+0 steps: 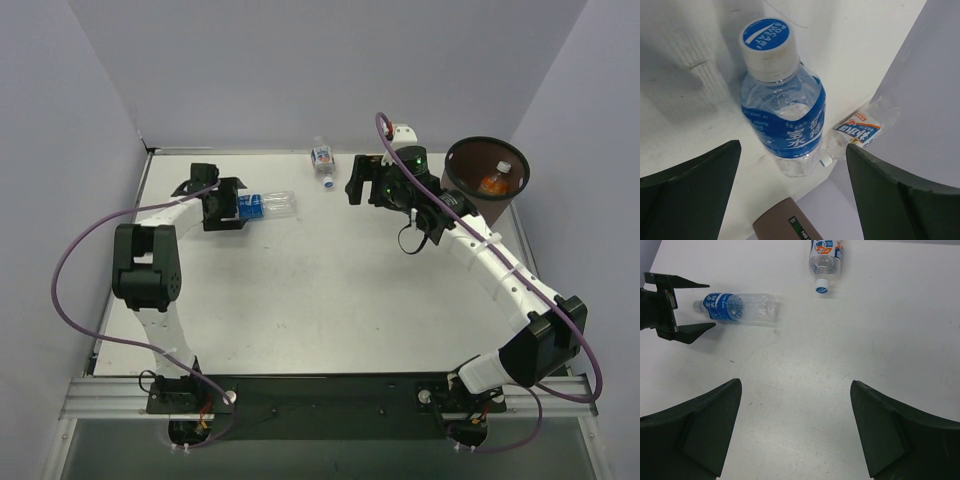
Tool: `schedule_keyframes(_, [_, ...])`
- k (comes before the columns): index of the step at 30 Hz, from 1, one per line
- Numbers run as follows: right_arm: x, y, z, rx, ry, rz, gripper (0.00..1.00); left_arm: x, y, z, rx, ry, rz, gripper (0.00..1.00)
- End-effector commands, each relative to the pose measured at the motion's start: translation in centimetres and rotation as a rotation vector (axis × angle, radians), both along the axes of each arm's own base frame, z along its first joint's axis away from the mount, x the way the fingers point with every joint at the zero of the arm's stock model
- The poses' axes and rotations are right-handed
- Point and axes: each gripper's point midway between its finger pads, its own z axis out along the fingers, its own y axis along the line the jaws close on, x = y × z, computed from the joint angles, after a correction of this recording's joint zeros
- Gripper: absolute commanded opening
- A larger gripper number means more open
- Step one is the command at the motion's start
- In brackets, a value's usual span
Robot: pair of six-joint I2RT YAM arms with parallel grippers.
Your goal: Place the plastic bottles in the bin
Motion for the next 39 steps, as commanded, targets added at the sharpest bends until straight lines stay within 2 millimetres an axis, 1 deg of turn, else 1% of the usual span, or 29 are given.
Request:
schedule_keyframes(1, [-0.6, -0.5, 1.7, 0.010, -0.040, -0.015, 0.84, 3.1, -0.1, 1.4, -0.014, -0.026, 0.058, 0.98])
schedule_keyframes(2, [-0.6, -0.5, 1.7, 0.011, -0.042, -0.015, 0.85, 3.3, -0.1, 0.2, -0.012, 0.006, 0.059, 0.97])
schedule_keyframes(3, [-0.6, -0.5, 1.6, 0.010, -0.038, -0.015, 0.84, 3.0, -0.2, -0.6, -0.003, 0.048, 0.052, 0.97])
schedule_keyframes(4, [-0.5, -0.6, 1.7, 0.010, -0.039, -0.018, 0.85, 4.1, -0.2, 0.4, 0.001, 0.036, 0.046, 0.98])
schedule_keyframes(5, [-0.6, -0.6, 1.7, 0.007, -0.038, -0.018, 0.84, 4.0, 0.1, -1.4, 0.021, 0.087, 0.039, 0.98])
schedule_keyframes(6, [-0.6, -0.7, 1.7, 0.006, -0.037, -0.019, 0.84, 3.5, 0.0, -2.2, 0.029, 0.132, 0.032, 0.97])
schedule_keyframes(8, [-0.7, -0.7, 1.6, 0.004, -0.035, -0.020, 0.84, 3.9, 0.1, -2.9, 0.046, 0.153, 0.020, 0.95])
schedule_keyframes(11, [-0.7, -0.8, 1.6, 0.004, -0.035, -0.022, 0.85, 3.4, 0.3, -4.4, 0.065, 0.189, 0.008, 0.89])
schedule_keyframes(12, [-0.7, -0.9, 1.6, 0.004, -0.035, -0.022, 0.85, 3.3, 0.4, -4.8, 0.074, 0.197, 0.006, 0.84])
schedule_keyframes(15, [-0.8, -0.9, 1.7, 0.007, -0.035, -0.023, 0.84, 3.1, 0.5, -6.1, 0.093, 0.209, -0.039, 0.75])
schedule_keyframes(17, [-0.8, -0.8, 1.7, 0.009, -0.032, -0.025, 0.85, 2.9, 0.4, -6.5, 0.116, 0.208, -0.087, 0.60])
schedule_keyframes(19, [-0.8, -0.9, 1.8, 0.007, -0.035, -0.025, 0.84, 3.9, 0.9, -5.2, 0.167, 0.146, -0.118, 0.48])
schedule_keyframes(22, [-0.9, -1.0, 1.5, -0.004, -0.033, -0.019, 0.85, 6.3, 0.6, -0.3, 0.303, -0.047, -0.227, 0.47])
schedule_keyframes(23, [-0.9, -1.1, 1.7, -0.009, -0.039, -0.017, 0.85, 6.9, 0.2, 2.3, 0.363, -0.141, -0.305, 0.44])
schedule_keyframes(24, [-0.8, -1.1, 1.8, -0.010, -0.041, -0.018, 0.85, 8.1, -1.1, 4.9, 0.364, -0.266, -0.359, 0.43])
schedule_keyframes(25, [-0.8, -1.1, 2.3, -0.001, -0.048, -0.011, 0.86, 8.5, -2.7, 6.9, 0.379, -0.353, -0.417, 0.43])
schedule_keyframes(27, [-0.7, -1.3, 3.0, 0.015, -0.046, -0.019, 0.86, 8.8, -5.2, 12.5, 0.449, -0.565, -0.548, 0.41])
schedule_keyframes(28, [-0.6, -1.3, 4.1, 0.034, -0.060, -0.025, 0.86, 8.2, -7.7, 14.2, 0.472, -0.630, -0.610, 0.41])
schedule_keyframes(29, [-0.6, -1.5, 4.4, 0.048, -0.049, -0.030, 0.86, 7.7, -8.8, 17.0, 0.538, -0.720, -0.669, 0.41])
schedule_keyframes(30, [-0.3, -2.3, 4.9, 0.082, -0.044, -0.061, 0.86, 7.3, -10.7, 19.2, 0.557, -0.814, -0.715, 0.41])
schedule_keyframes(31, [-0.4, -2.6, 5.6, 0.108, -0.044, -0.073, 0.86, 6.7, -12.2, 20.7, 0.580, -0.875, -0.753, 0.41])
schedule_keyframes(32, [-0.4, -3.1, 6.1, 0.129, -0.044, -0.088, 0.86, 5.5, -14.7, 22.9, 0.619, -0.962, -0.815, 0.41])
schedule_keyframes(33, [-0.6, -3.7, 6.9, 0.152, -0.056, -0.104, 0.86, 4.9, -16.0, 23.9, 0.629, -1.004, -0.844, 0.41])
schedule_keyframes(34, [-0.4, -4.9, 7.4, 0.184, -0.056, -0.149, 0.85, 4.5, -17.1, 24.6, 0.634, -1.029, -0.860, 0.40])
schedule_keyframes(35, [-0.6, -5.6, 7.6, 0.198, -0.056, -0.170, 0.85, 3.4, -19.5, 25.5, 0.646, -1.074, -0.901, 0.39])
schedule_keyframes(36, [-1.1, -6.7, 8.5, 0.223, -0.072, -0.203, 0.85, 3.1, -20.7, 27.7, 0.666, -1.123, -0.897, 0.38])
schedule_keyframes(37, [-1.0, -8.1, 8.9, 0.249, -0.072, -0.256, 0.84, 2.5, -22.1, 28.9, 0.678, -1.162, -0.913, 0.36])
schedule_keyframes(38, [-1.4, -9.2, 8.8, 0.253, -0.063, -0.296, 0.84, 2.4, -23.5, 29.0, 0.715, -1.189, -0.942, 0.36])
schedule_keyframes(39, [-2.1, -10.9, 9.7, 0.246, -0.095, -0.362, 0.83, 1.0, -26.2, 31.8, 0.711, -1.275, -0.948, 0.36])
